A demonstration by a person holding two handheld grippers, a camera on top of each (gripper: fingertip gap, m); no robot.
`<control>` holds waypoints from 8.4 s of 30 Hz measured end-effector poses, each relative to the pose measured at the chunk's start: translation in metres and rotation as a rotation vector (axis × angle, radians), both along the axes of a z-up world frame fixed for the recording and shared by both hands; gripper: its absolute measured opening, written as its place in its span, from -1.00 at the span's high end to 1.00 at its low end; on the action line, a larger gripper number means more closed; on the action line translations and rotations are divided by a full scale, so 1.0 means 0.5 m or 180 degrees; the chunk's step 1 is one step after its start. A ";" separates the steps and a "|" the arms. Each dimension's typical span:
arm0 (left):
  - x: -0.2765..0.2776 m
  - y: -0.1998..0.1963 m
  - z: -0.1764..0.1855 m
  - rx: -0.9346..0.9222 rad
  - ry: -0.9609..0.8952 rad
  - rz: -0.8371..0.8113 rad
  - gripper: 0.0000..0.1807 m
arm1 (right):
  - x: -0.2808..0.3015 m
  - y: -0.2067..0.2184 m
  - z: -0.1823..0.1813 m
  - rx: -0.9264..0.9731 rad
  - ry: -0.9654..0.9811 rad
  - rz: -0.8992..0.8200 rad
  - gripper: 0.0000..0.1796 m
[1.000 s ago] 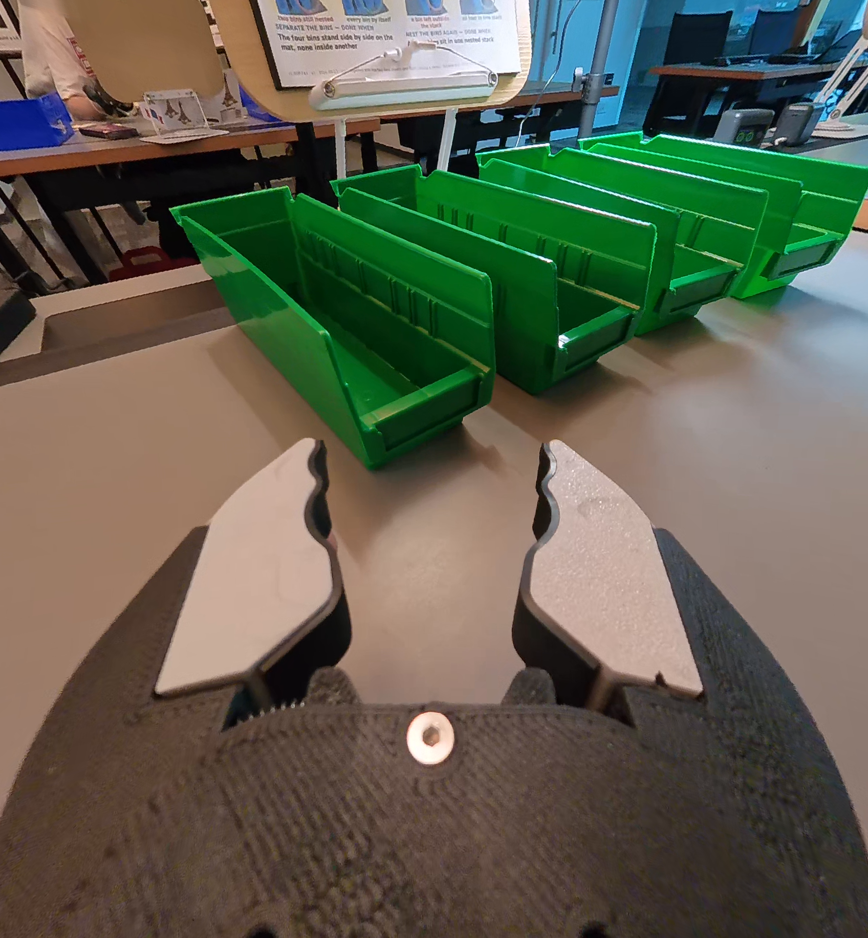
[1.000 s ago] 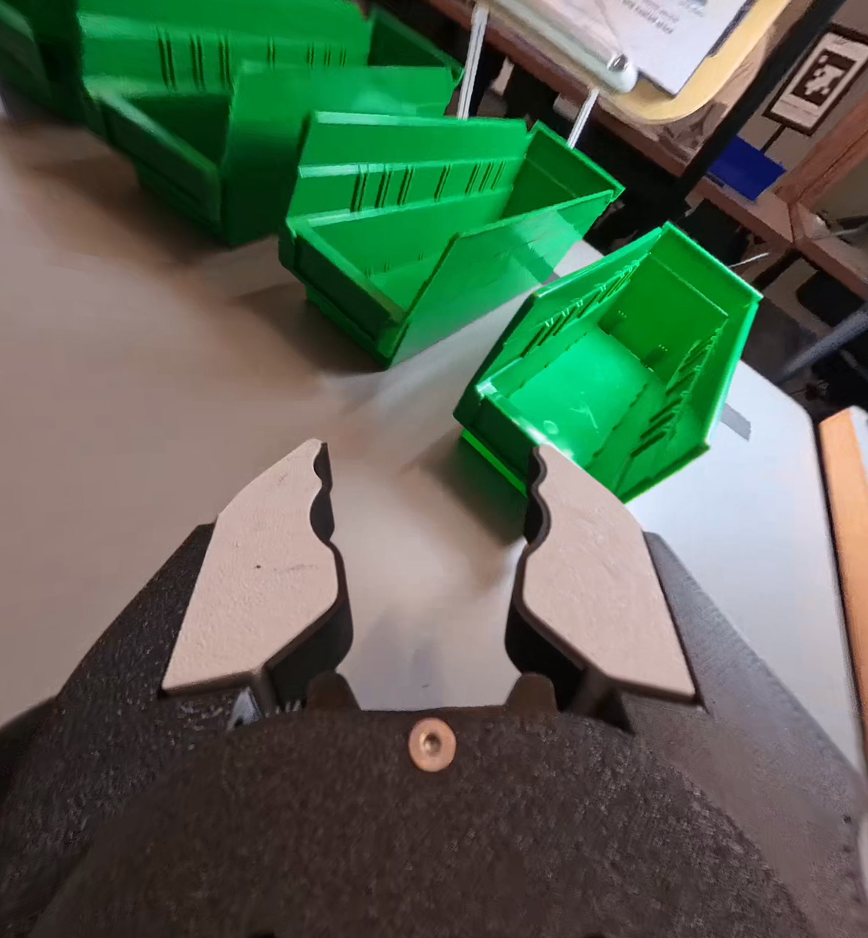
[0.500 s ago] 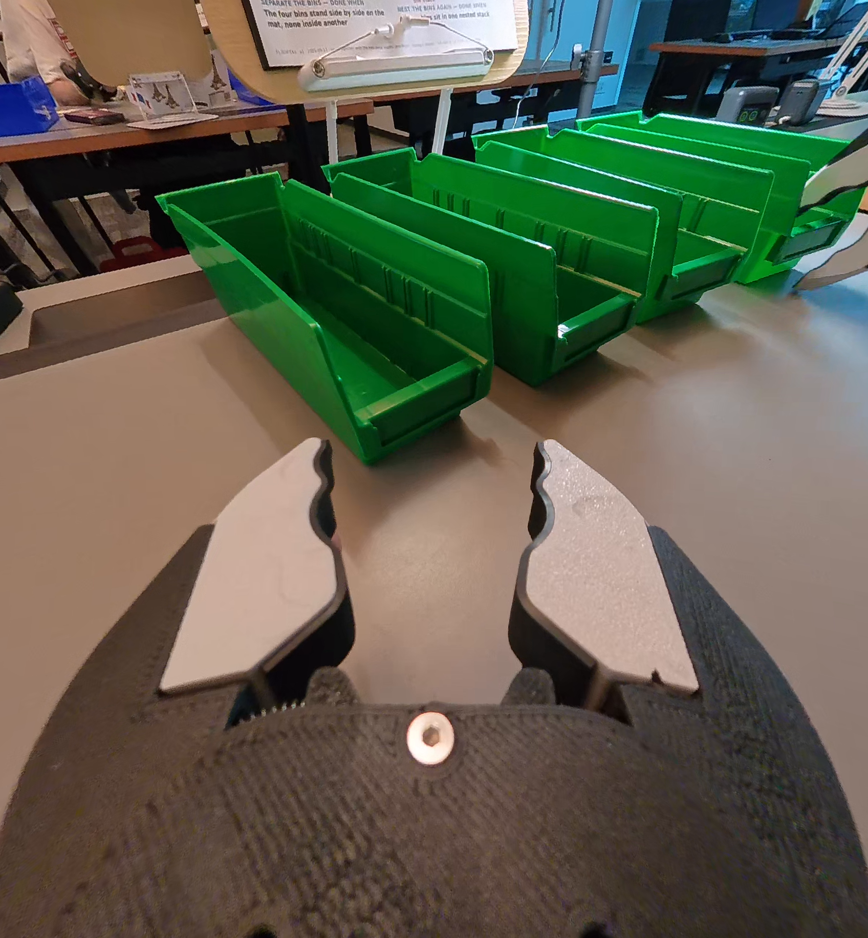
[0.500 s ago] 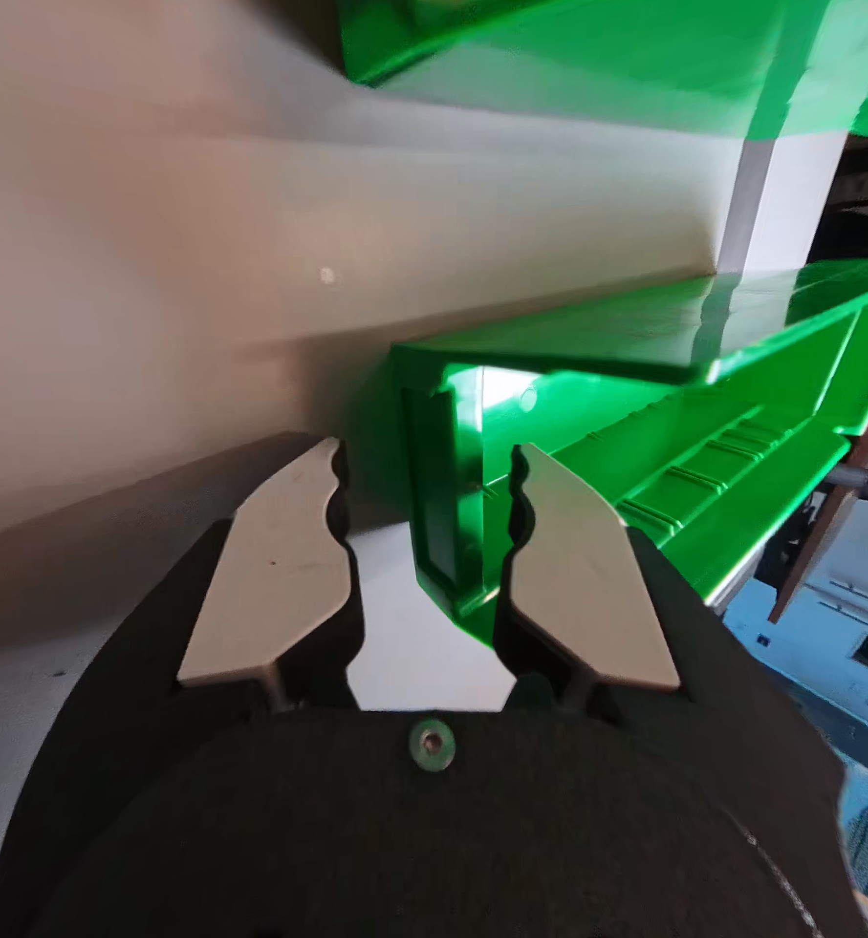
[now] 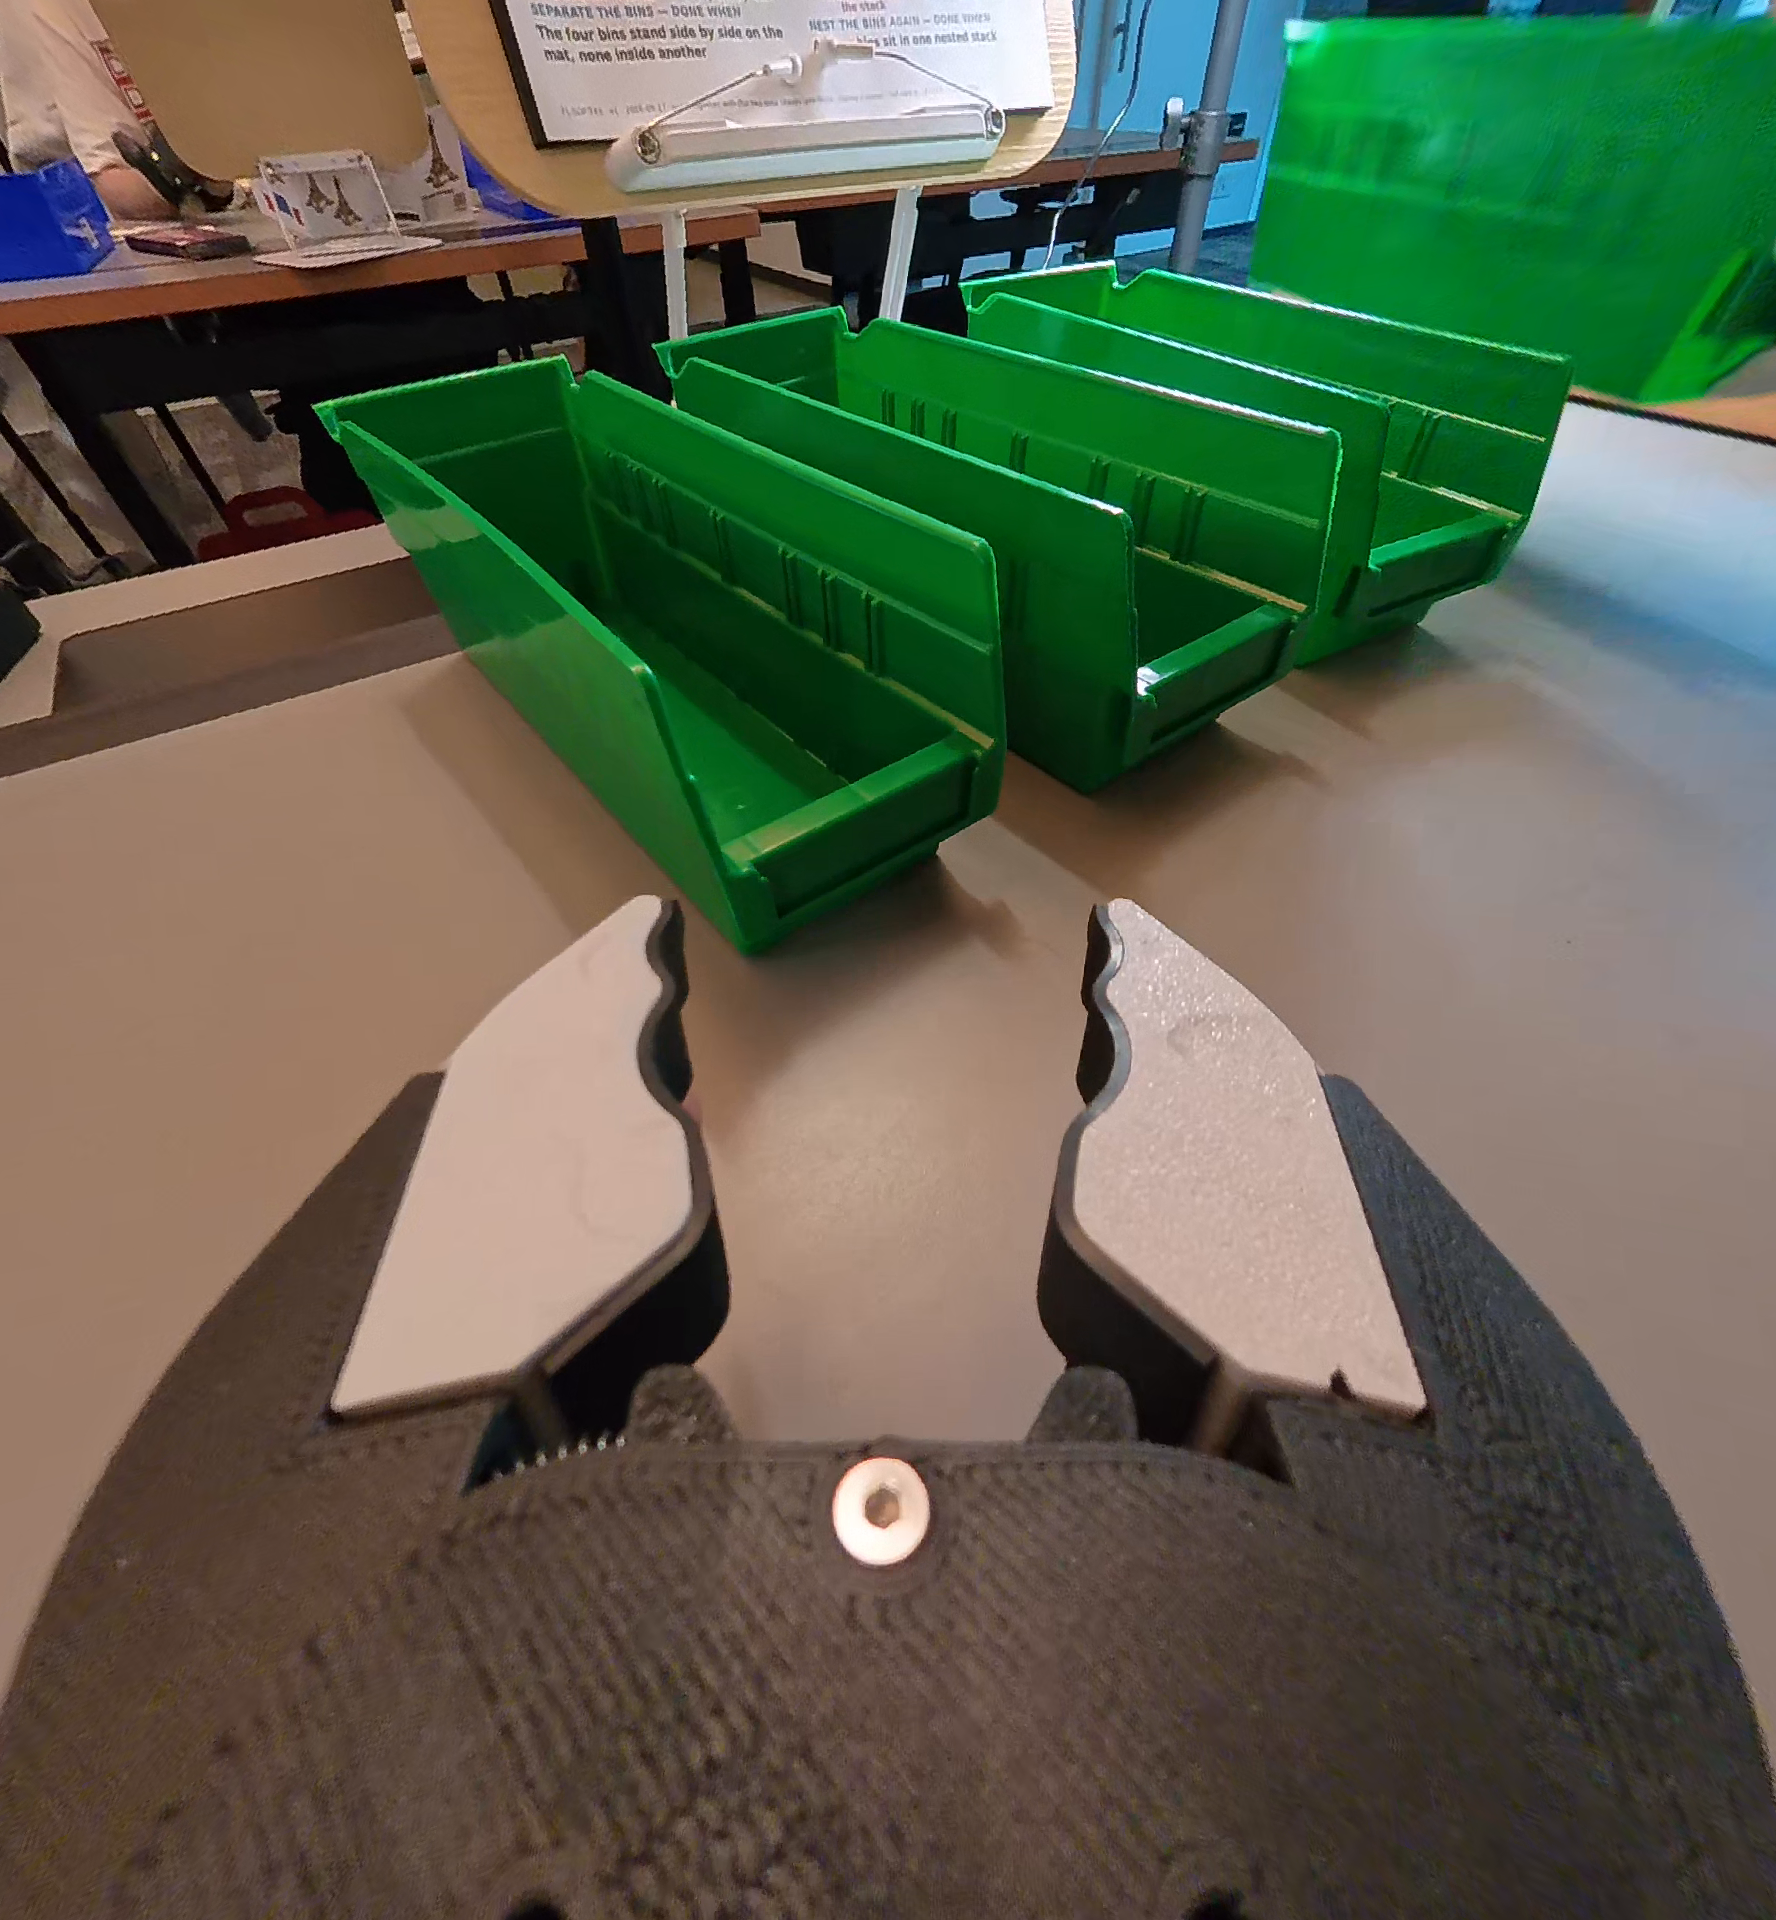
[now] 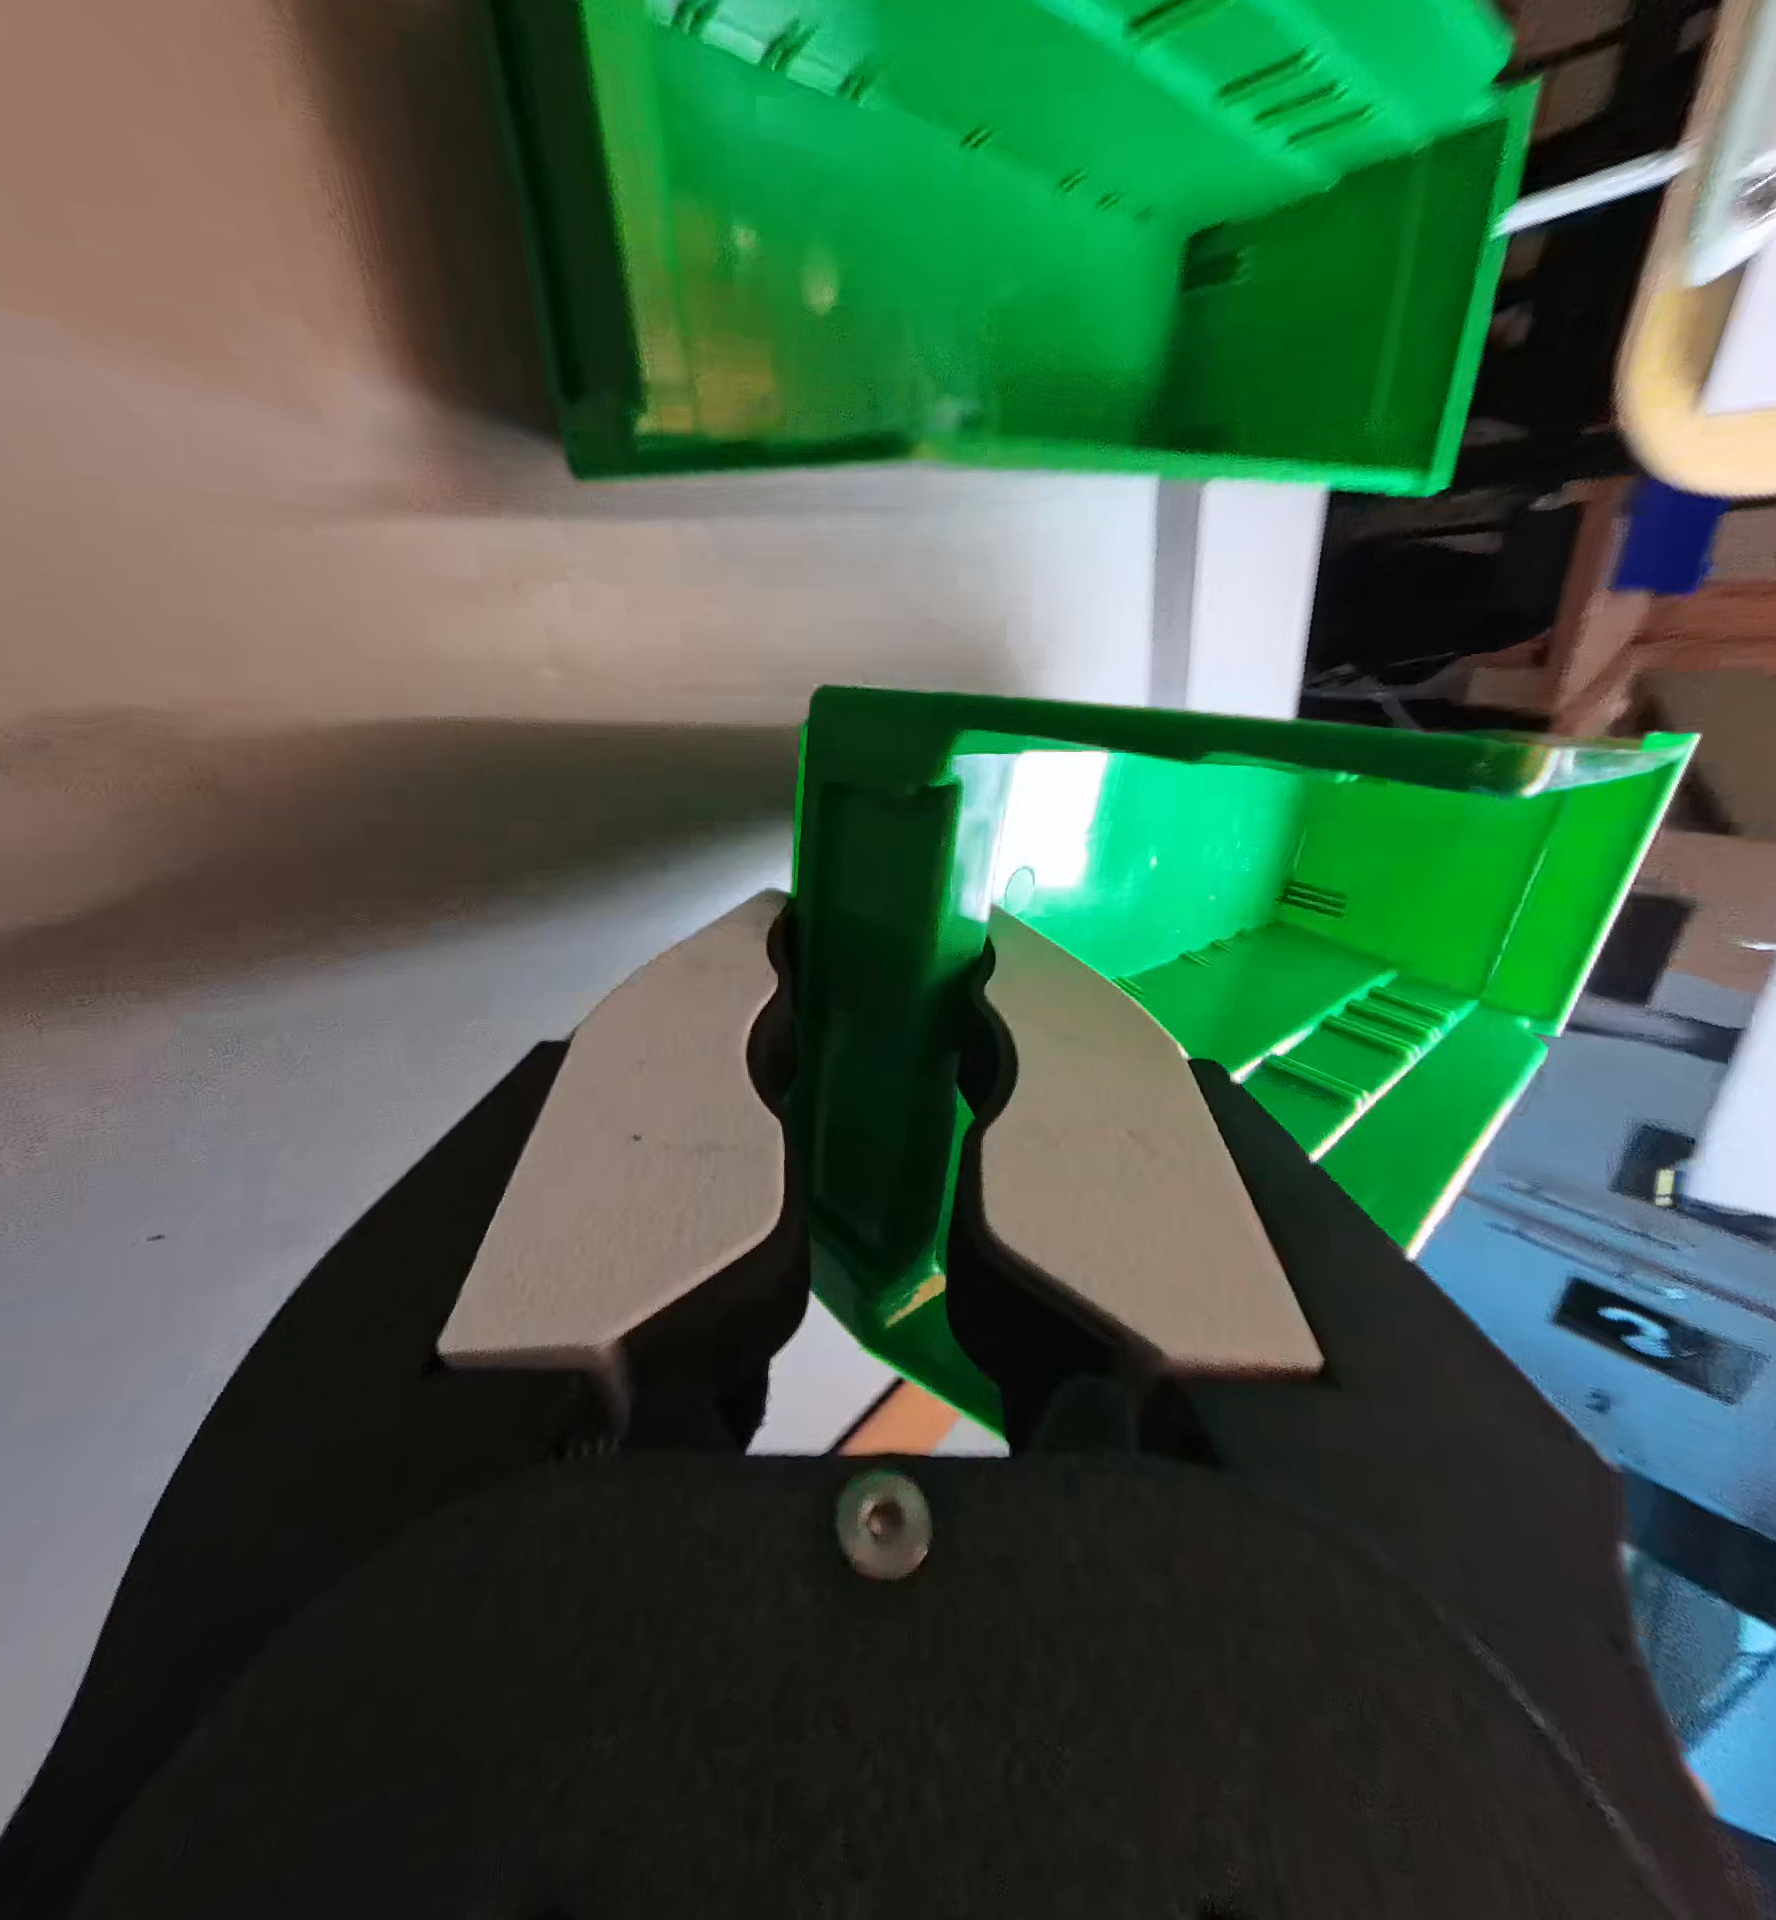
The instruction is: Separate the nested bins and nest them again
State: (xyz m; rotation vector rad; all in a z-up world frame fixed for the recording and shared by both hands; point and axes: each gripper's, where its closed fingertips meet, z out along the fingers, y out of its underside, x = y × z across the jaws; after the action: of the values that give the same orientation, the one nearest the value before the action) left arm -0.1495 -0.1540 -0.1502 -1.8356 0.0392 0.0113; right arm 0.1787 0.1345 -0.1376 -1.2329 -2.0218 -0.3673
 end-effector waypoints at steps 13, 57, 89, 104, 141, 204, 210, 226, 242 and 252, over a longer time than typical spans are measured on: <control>0.001 -0.003 0.007 0.0068 0.0008 -0.0023 0.18 | -0.192 -0.094 0.101 -0.0030 0.0186 0.0388 0.69; 0.008 -0.004 0.010 0.0103 0.0077 -0.0041 0.23 | -0.131 -0.243 0.105 -0.1468 0.2560 0.0315 0.32; 0.254 0.251 -0.023 -0.1170 0.2164 -0.1444 0.51 | 0.010 -0.306 0.004 -0.2083 0.3500 -0.0190 0.15; 0.225 0.326 -0.145 -0.2665 0.2897 -0.1454 0.45 | 0.018 -0.302 0.013 -0.2061 0.3636 -0.0205 0.16; 0.469 0.480 0.147 -0.1567 0.3310 -0.1872 0.67 | -0.042 -0.110 0.006 -0.1502 0.3671 -0.1030 0.38; 0.174 0.196 0.041 -0.0251 0.0684 -0.0979 0.45 | -0.248 -0.182 0.030 -0.1777 0.3389 0.0226 0.88; 0.163 0.197 0.043 -0.0234 0.0716 -0.0923 0.45 | -0.287 -0.178 0.029 -0.1501 0.3448 -0.0048 0.91; 0.194 0.237 0.043 -0.0043 0.0573 -0.0853 0.56 | -0.318 -0.227 0.029 -0.1330 0.3541 -0.0475 0.92; 0.215 0.335 0.031 -0.0024 0.0703 -0.0752 0.70 | -0.320 -0.152 0.026 -0.1716 0.3609 -0.0520 0.91; 0.227 0.327 0.033 -0.0110 0.0572 -0.0887 0.62 | -0.317 -0.153 0.023 -0.1806 0.3516 -0.0480 0.91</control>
State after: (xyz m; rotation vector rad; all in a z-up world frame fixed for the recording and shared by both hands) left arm -0.0361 0.0093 -0.1337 -1.8452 0.4229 -0.0204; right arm 0.0202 0.0580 -0.1260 -1.4457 -1.0656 0.7412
